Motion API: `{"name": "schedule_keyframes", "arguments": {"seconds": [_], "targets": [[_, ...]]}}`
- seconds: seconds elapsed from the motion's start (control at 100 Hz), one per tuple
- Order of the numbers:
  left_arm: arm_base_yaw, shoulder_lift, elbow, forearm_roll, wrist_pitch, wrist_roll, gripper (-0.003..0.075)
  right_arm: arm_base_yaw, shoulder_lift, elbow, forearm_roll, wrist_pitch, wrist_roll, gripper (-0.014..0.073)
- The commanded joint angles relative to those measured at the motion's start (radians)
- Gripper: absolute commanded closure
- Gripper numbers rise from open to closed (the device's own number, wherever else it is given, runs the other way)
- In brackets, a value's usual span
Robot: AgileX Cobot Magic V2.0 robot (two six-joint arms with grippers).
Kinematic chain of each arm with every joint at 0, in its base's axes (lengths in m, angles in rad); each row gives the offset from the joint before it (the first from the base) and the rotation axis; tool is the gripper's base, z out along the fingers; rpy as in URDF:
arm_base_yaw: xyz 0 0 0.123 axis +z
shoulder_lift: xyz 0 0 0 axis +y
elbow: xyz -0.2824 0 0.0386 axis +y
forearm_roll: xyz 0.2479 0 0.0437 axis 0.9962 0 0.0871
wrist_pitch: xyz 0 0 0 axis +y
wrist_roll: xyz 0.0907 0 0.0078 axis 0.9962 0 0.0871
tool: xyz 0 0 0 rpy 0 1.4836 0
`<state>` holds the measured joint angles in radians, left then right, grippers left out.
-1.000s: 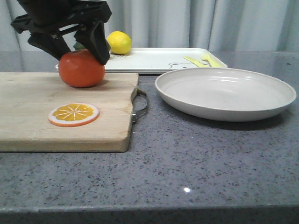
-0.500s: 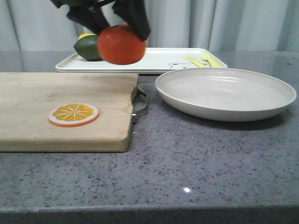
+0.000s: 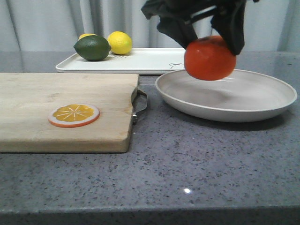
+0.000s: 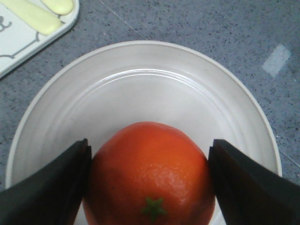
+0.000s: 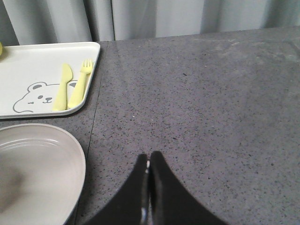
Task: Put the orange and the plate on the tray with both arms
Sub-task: 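Lift the orange with the left gripper and carry it over the white plate, then open the left gripper to release the orange and raise it away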
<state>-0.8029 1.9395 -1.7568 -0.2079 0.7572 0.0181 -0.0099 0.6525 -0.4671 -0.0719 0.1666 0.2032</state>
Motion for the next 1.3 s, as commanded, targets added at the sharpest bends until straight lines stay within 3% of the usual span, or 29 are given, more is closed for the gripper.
{"name": "schedule_keyframes", "arguments": {"seconds": [0.0,0.34,0.56,0.63,1.04,1.289], "targets": [[-0.012,-0.031,-0.045,-0.017,-0.046,0.001,0.0353,-0.004,0.003,-0.035,-0.013,-0.084,-0.002,0.0657],[-0.012,0.004,-0.045,-0.020,-0.044,0.001,0.0337,-0.004,0.003,-0.035,-0.013,-0.084,-0.002,0.0657],[-0.012,0.004,-0.045,-0.020,-0.037,0.001,0.0120,-0.004,0.003,-0.035,-0.013,-0.084,-0.002,0.0657],[-0.012,0.004,-0.045,-0.020,-0.035,0.001,0.0090,-0.004,0.003,-0.035,-0.013,-0.084,-0.002,0.0657],[-0.012,-0.026,-0.119,-0.020,-0.005,0.003,0.0095,-0.004,0.003,-0.035,-0.013,-0.084,-0.002,0.0657],[-0.008,-0.107,-0.096,-0.012,0.016,0.005,0.0196,-0.004,0.003,-0.035,-0.013,-0.042,-0.002,0.0657]]}}
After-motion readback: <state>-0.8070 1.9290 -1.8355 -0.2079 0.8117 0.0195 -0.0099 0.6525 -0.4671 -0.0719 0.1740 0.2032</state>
